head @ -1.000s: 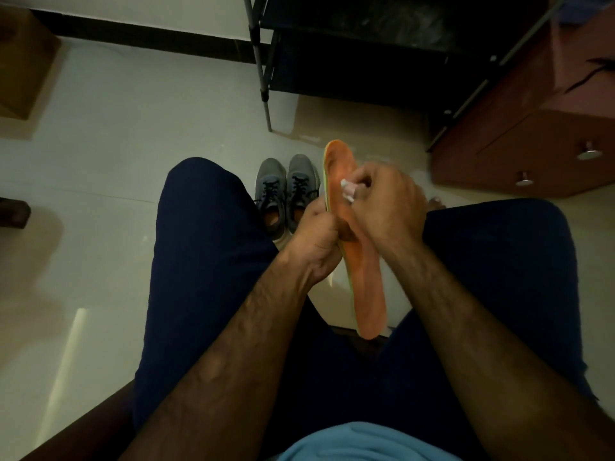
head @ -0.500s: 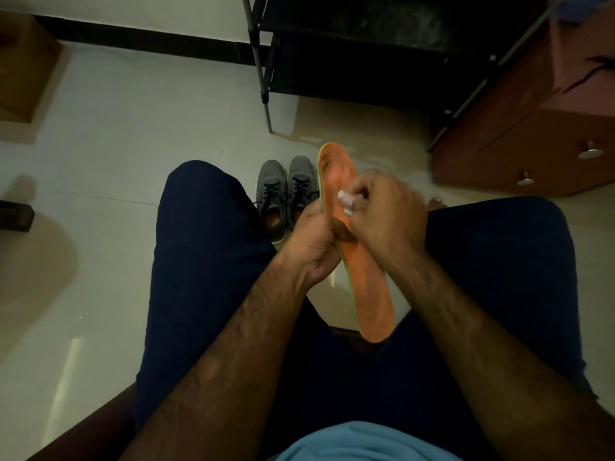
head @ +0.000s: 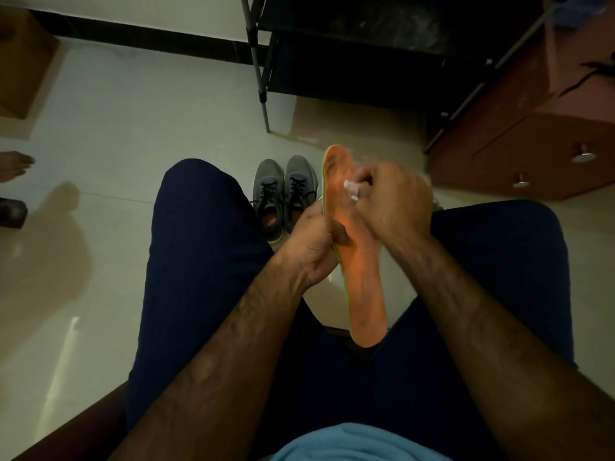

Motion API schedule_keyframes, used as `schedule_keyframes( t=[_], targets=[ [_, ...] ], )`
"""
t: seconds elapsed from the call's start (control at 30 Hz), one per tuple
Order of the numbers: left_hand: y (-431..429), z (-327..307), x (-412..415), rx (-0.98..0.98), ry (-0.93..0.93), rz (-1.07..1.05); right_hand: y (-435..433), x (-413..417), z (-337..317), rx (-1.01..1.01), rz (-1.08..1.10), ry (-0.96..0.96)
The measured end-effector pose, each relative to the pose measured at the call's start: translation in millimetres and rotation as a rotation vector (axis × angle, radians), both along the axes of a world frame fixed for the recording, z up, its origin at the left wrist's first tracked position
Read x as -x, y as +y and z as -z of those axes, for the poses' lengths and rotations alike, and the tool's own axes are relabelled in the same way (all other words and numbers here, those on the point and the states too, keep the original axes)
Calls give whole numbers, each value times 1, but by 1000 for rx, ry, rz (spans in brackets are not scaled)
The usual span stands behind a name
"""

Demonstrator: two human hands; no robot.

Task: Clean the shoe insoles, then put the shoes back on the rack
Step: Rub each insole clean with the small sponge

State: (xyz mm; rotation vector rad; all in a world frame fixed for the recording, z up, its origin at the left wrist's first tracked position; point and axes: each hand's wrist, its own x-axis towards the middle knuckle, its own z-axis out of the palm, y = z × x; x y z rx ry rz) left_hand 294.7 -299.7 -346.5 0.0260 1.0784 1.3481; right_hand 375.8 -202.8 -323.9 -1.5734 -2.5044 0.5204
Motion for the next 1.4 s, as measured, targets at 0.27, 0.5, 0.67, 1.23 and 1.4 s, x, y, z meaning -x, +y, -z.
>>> schedule_keyframes(
  t=[0.27, 0.5, 0.67, 1.23, 1.4],
  targets=[
    [-2, -3, 2, 17, 16, 13, 1, -7, 4, -59, -130, -77],
    [-3, 0, 3, 6, 5, -24, 0, -12, 0, -24, -113, -53],
    [1, -4, 2, 22, 10, -13, 11, -13, -1, -33, -51, -48],
    [-2, -3, 4, 22, -6, -15, -17, -11, 1, -61, -206, -110],
    [-1, -5, 0, 6, -11, -14, 1, -8, 0, 2, -45, -31]
  ],
)
